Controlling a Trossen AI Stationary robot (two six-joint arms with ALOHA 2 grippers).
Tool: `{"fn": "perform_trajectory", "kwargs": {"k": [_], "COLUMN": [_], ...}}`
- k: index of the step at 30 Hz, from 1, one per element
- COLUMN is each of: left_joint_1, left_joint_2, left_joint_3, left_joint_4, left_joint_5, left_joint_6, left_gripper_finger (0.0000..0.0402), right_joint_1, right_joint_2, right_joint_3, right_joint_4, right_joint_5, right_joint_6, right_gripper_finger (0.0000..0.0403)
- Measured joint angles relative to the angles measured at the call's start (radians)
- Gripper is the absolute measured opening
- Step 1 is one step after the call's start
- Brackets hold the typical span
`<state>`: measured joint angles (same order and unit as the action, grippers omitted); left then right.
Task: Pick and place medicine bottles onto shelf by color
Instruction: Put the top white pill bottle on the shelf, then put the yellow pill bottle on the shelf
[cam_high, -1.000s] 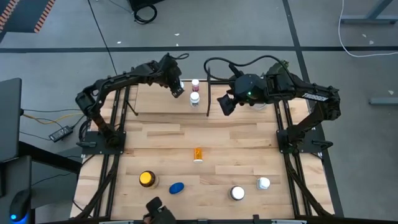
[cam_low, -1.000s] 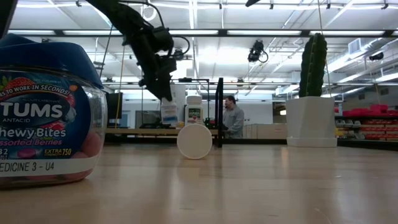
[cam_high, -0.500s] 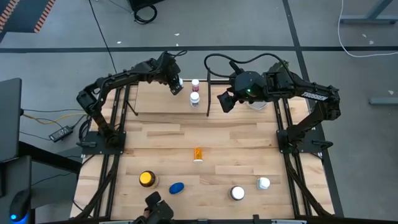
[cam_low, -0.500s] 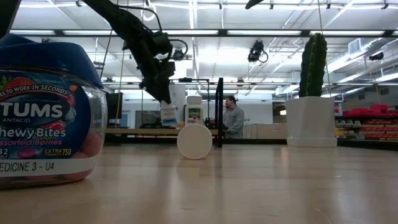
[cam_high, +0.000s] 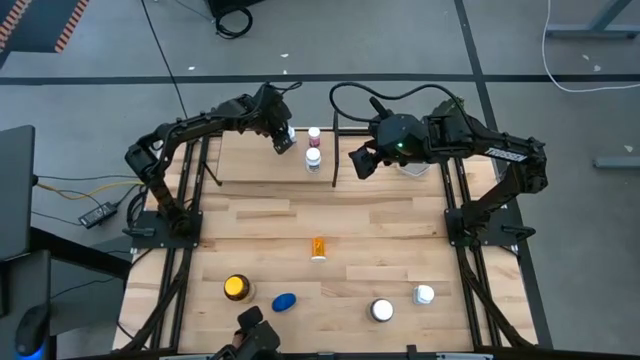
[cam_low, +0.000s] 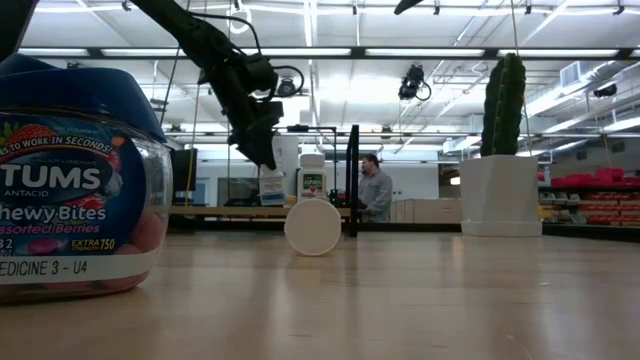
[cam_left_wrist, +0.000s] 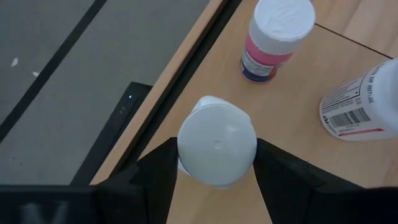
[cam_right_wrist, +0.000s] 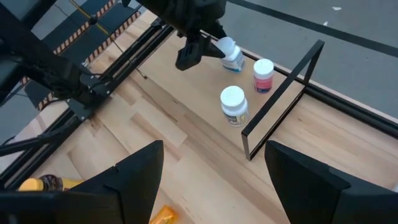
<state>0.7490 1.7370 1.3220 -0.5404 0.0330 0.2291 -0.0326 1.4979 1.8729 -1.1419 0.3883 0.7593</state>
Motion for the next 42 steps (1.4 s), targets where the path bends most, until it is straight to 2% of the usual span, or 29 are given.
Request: {"fn": "perform_trajectory", "kwargs": {"k": [16, 29, 36, 42], "left_joint_1": [-0.002, -0.014, -0.026, -0.097], "left_joint_2": [0.000, -0.005, -0.071, -0.171], "left_joint_3": [0.000, 0.000, 0.000, 0.001], "left_joint_4": [0.003, 0.017, -0.057, -0.140], "left_joint_5": [0.000, -0.006, -0.017, -0.057], "left_joint_6": [0.012, -0.007, -0.055, -0.090], "left_gripper_finger": [0.0239, 0.0235, 0.0234, 0.0240], "right_joint_1": [0.000, 0.001, 0.002, 0.002], "right_joint_2": [0.000, 0.000, 0.000, 0.000], "right_joint_3": [0.000, 0.000, 0.000, 0.000], "right_joint_4": [0.000, 0.000, -0.001, -0.006], "right_joint_5": [-0.008, -0.027, -0.030, 0.000], "right_joint_6": [0.000, 0.000, -0.035, -0.086], "right_gripper_finger": [0.0287, 0.0287, 0.0287, 0.0287]}}
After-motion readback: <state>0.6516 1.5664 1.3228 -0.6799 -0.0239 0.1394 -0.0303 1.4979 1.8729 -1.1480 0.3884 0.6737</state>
